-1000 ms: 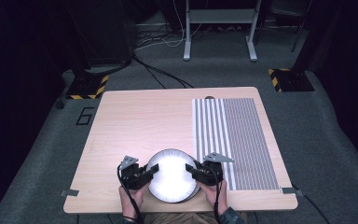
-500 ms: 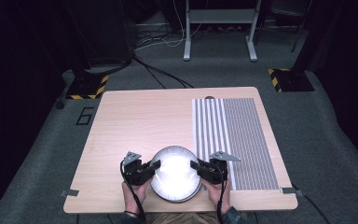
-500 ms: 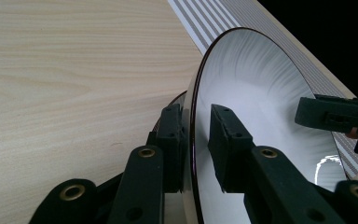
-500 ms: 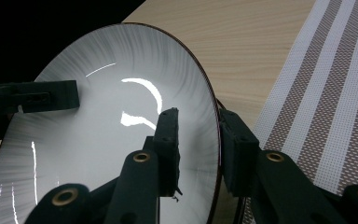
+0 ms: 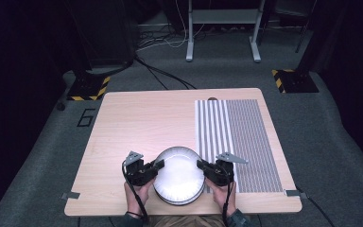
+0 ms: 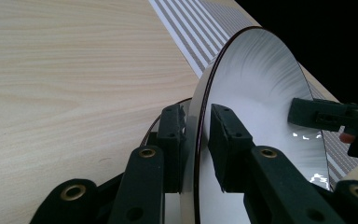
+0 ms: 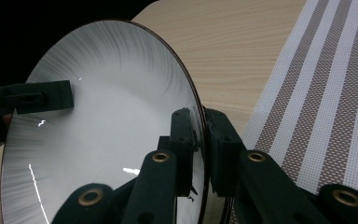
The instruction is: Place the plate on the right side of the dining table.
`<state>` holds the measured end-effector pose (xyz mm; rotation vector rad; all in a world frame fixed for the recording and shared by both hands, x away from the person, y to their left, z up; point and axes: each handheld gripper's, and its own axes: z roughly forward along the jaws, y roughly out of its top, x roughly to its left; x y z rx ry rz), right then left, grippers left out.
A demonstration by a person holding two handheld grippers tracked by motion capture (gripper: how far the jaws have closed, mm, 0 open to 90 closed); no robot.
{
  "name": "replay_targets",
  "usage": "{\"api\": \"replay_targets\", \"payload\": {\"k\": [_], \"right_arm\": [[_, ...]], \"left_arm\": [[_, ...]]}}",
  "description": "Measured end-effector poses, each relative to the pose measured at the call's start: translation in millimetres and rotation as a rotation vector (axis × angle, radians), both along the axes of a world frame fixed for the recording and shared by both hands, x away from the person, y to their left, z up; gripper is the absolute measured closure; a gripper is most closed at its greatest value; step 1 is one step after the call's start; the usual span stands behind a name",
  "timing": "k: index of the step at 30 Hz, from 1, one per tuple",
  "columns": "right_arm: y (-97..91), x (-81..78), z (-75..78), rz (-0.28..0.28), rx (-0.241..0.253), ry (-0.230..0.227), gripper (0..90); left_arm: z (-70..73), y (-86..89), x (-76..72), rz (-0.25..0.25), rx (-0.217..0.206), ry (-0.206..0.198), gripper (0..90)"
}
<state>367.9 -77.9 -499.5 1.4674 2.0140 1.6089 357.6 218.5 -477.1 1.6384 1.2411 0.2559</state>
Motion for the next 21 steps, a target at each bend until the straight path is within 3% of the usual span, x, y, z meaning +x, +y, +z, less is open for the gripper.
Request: {"api": "replay_targets", "payload": {"k": [15,21], "right_arm": [[-5.0,-8.0,18.8,-0.032,-0.031,-0.074,81.2],[-8.3,-9.4,25.0,-0.038,-0.028,-0.081,81.2]], "left_arm": [[11.1,-6.1,1.3,-0.034,-0.018,-0.033,73.0],[17.5,-9.4,2.4,-0.041,-0.022,-0.048,73.0]]}}
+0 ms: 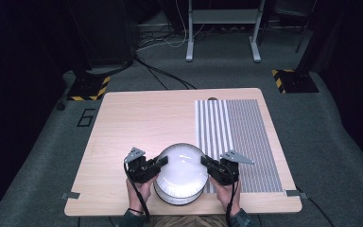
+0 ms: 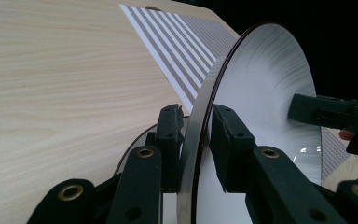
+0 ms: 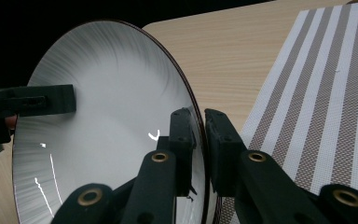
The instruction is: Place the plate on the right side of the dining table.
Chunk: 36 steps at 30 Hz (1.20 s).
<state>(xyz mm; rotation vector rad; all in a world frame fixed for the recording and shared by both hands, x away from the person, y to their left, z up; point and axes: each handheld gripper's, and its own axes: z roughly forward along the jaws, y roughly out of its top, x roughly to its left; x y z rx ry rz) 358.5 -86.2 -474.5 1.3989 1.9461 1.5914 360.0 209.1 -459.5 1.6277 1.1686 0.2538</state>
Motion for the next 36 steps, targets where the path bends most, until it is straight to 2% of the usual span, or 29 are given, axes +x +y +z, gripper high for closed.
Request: {"api": "replay_targets", "payload": {"k": [11,36], "right_arm": [[-9.9,-0.8,12.0,-0.017,-0.003,-0.027,81.1],[-41.7,-1.7,29.5,-0.069,-0.005,-0.046,81.1]], "left_arm": [[7.9,-9.5,4.1,-0.024,-0.008,-0.012,72.7],[22.8,-42.3,20.5,-0.092,0.000,-0.029,72.3]]}}
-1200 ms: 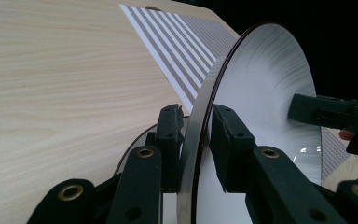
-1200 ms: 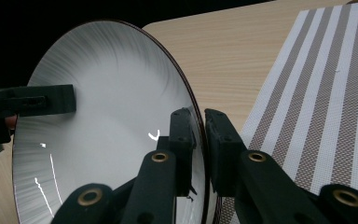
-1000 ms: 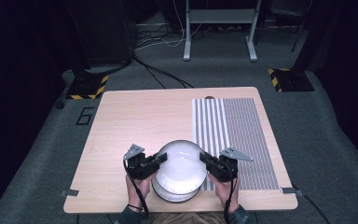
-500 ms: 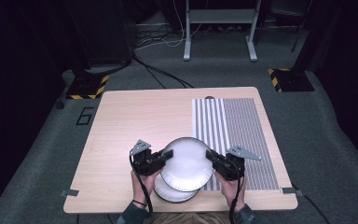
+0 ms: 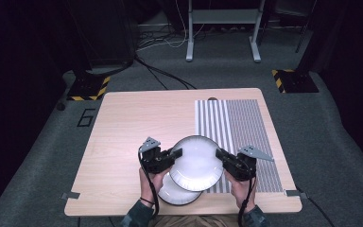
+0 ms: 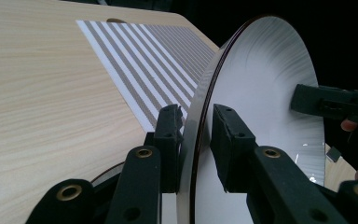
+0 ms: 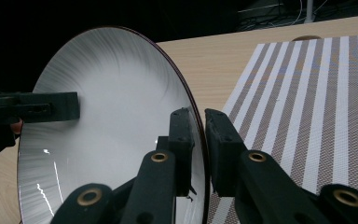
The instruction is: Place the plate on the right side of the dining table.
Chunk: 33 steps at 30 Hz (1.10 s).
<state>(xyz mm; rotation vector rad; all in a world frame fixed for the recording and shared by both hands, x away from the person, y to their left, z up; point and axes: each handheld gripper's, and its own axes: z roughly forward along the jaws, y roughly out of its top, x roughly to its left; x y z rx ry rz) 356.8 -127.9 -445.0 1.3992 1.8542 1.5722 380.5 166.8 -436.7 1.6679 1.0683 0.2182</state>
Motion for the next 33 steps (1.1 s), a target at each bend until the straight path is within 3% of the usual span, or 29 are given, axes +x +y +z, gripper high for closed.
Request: {"api": "replay_targets", "payload": {"k": [18,33], "right_arm": [[-15.4,1.1,9.3,-0.025,-0.029,-0.008,80.6],[-29.9,5.5,14.8,-0.049,-0.020,-0.007,80.1]], "left_arm": [[5.1,-16.8,7.4,-0.034,0.007,-0.001,72.2],[13.1,-32.9,15.6,-0.053,0.023,-0.010,72.4]]}}
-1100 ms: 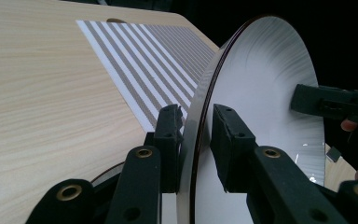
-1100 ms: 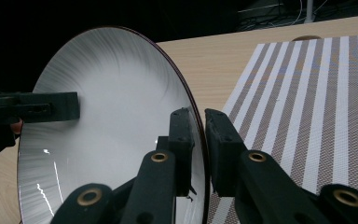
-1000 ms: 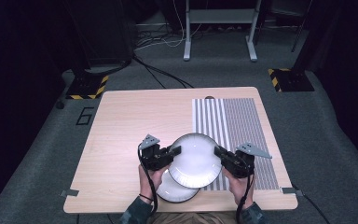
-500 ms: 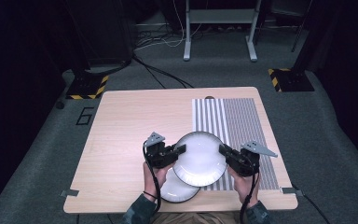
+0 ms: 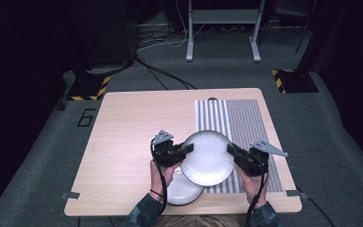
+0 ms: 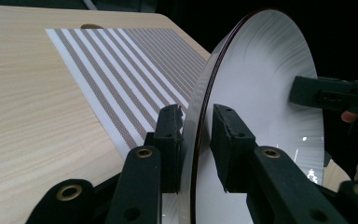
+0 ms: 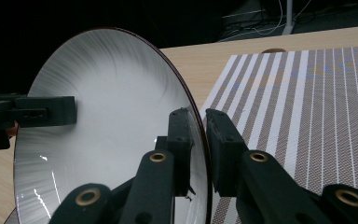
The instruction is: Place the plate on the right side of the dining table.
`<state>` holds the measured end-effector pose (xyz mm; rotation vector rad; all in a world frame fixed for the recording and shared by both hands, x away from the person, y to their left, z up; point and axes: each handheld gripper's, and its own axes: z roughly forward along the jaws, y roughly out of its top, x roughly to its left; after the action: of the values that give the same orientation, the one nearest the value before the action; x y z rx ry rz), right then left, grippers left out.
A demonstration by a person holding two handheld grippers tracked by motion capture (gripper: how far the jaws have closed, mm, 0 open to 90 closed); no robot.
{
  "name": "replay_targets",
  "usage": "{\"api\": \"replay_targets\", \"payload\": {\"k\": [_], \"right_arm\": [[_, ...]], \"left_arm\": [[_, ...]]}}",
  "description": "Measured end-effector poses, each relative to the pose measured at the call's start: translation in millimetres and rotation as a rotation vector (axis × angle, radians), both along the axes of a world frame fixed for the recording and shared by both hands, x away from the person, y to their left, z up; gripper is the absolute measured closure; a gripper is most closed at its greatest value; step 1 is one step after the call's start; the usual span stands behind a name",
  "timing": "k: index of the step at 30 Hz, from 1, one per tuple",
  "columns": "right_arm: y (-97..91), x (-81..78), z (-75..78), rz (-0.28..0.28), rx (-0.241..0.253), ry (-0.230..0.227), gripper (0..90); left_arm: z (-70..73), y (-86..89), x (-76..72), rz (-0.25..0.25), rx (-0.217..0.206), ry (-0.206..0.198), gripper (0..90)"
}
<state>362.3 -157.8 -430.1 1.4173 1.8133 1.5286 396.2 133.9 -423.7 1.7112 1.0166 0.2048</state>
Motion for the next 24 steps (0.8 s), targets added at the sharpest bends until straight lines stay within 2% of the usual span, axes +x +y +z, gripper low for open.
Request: {"api": "replay_targets", "payload": {"k": [13,24], "right_arm": [[-12.5,3.3,3.8,-0.030,0.004,-0.008,80.0],[-20.5,11.1,2.8,-0.052,0.003,0.008,79.9]], "left_arm": [[5.8,-14.8,11.4,-0.015,-0.005,0.006,72.4],[5.8,-24.8,21.9,-0.013,-0.005,0.011,72.6]]}}
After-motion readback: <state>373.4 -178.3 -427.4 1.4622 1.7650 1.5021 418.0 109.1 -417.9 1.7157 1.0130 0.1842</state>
